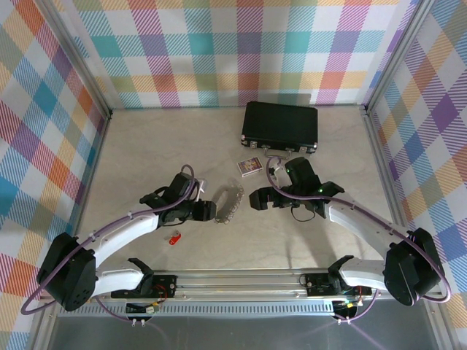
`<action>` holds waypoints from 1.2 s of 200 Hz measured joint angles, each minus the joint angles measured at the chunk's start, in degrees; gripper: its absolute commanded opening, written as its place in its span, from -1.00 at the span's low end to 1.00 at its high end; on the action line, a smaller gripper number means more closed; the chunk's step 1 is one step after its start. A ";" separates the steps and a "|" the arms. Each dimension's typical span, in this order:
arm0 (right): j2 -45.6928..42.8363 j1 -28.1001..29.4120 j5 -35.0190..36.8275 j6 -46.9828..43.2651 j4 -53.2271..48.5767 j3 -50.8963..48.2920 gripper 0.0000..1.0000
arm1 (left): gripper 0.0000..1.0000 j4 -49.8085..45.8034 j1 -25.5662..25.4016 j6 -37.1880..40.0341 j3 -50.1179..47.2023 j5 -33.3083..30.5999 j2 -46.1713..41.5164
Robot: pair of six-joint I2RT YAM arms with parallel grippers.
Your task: Put the keys on the keyring
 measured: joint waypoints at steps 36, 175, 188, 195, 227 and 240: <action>0.66 0.00 -1.22 1.20 3.82 -2.56 0.98 | -0.07 0.24 -0.35 -0.07 -0.90 -0.83 2.05; 0.17 0.00 -2.36 4.11 9.09 -7.30 0.98 | -0.09 1.60 -1.97 0.83 -1.01 -0.33 9.64; 0.02 0.00 -2.34 4.11 9.09 -7.30 0.98 | -0.09 1.79 -2.25 1.09 -0.92 -0.33 10.38; -0.09 0.00 -2.34 4.11 9.09 -7.30 0.98 | -0.09 1.77 -2.40 1.29 -0.83 -0.35 10.78; -0.57 0.00 -2.32 4.09 9.09 -7.30 0.98 | -0.09 1.79 -2.82 1.53 -0.24 -0.33 12.39; -0.57 0.00 -2.32 4.11 9.09 -7.30 0.98 | -0.09 1.79 -2.86 1.66 -0.07 -0.35 12.70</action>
